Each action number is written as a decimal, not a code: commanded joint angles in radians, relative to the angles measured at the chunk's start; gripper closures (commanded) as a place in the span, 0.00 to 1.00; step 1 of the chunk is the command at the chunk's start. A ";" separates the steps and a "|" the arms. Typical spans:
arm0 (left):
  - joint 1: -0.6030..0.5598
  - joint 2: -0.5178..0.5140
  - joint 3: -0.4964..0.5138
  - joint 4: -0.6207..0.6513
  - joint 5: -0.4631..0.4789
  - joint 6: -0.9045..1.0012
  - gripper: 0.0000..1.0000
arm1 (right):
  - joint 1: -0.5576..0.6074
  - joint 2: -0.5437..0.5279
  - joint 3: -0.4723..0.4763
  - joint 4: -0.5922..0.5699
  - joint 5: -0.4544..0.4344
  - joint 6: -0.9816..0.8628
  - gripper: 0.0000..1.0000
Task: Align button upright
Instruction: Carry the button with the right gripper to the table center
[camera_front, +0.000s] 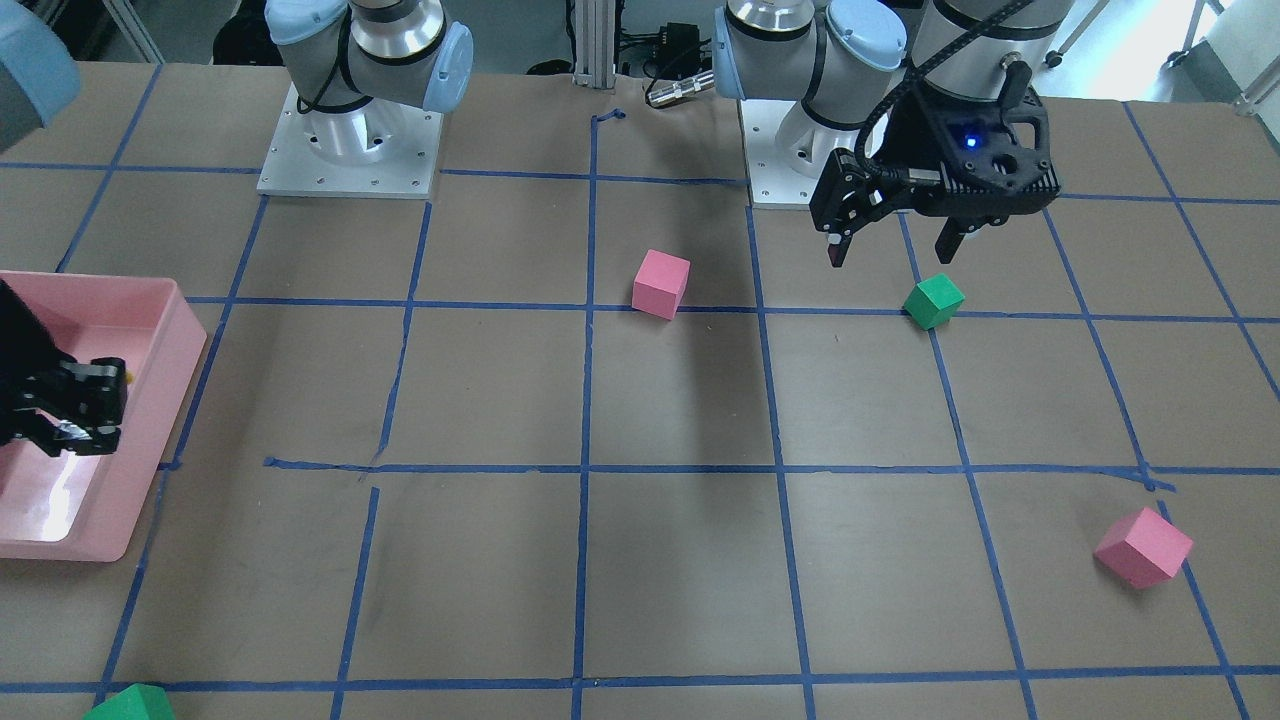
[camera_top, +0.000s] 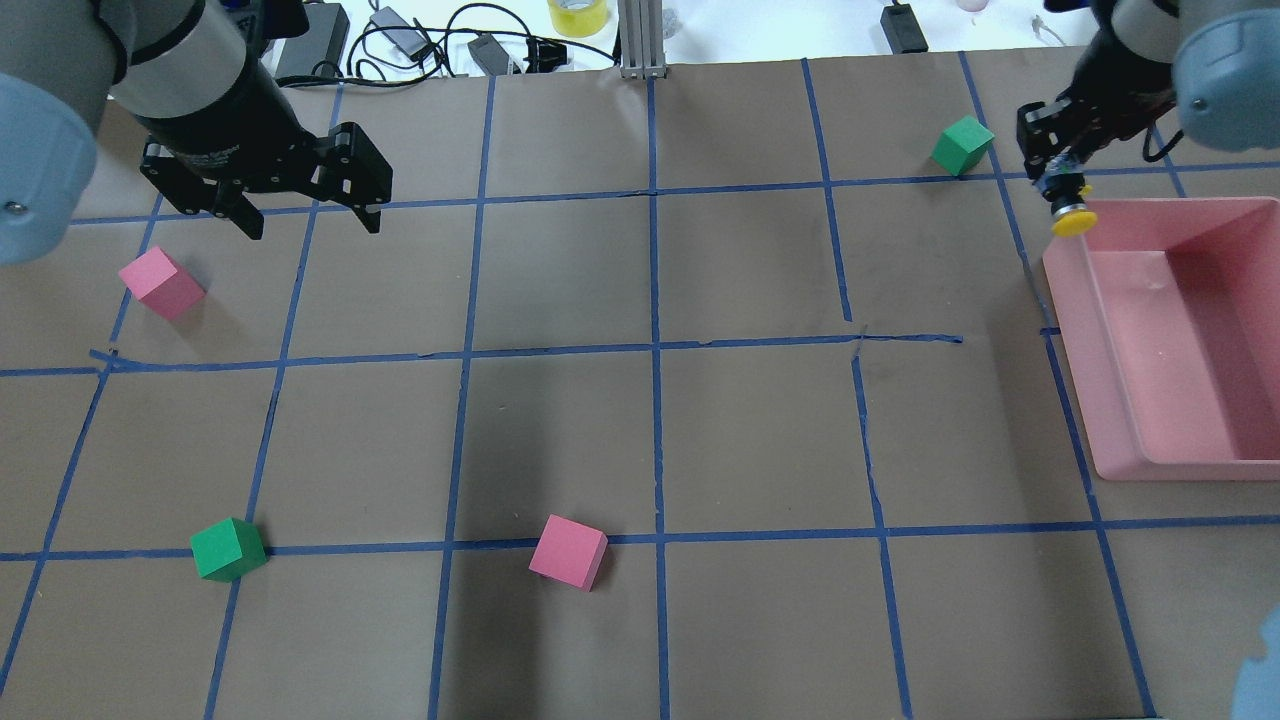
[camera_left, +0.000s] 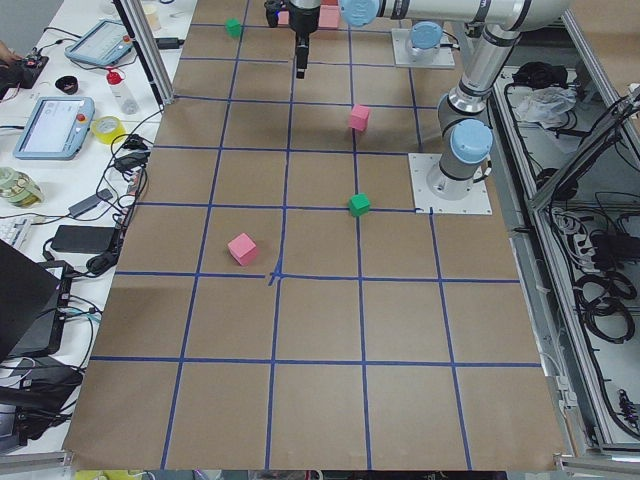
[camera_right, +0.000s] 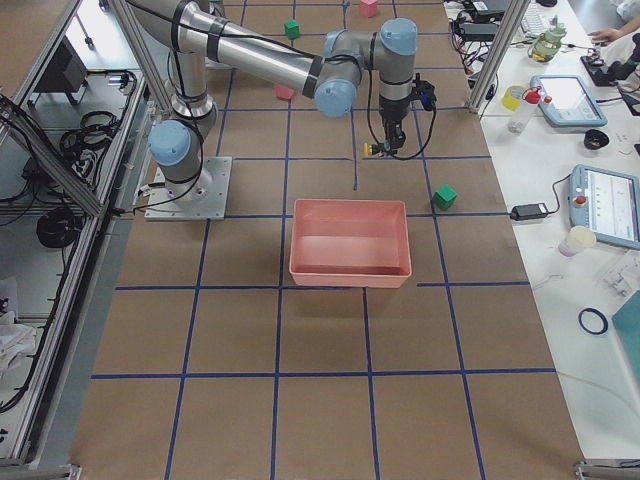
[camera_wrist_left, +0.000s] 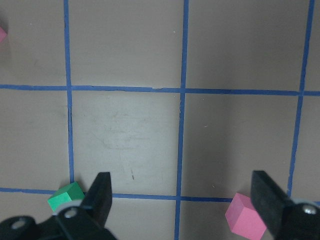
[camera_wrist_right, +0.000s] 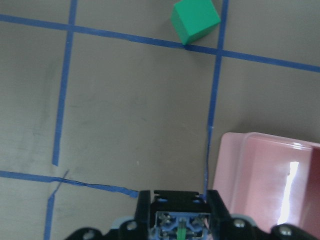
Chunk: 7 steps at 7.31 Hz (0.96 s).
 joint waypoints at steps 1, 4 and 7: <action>0.001 0.000 0.000 0.000 0.000 0.000 0.00 | 0.167 0.044 0.000 -0.043 0.004 0.207 1.00; 0.001 -0.002 0.001 0.000 0.000 0.000 0.00 | 0.359 0.122 0.000 -0.110 0.079 0.467 1.00; 0.001 -0.002 0.001 0.000 0.000 0.000 0.00 | 0.489 0.188 -0.001 -0.210 0.064 0.577 1.00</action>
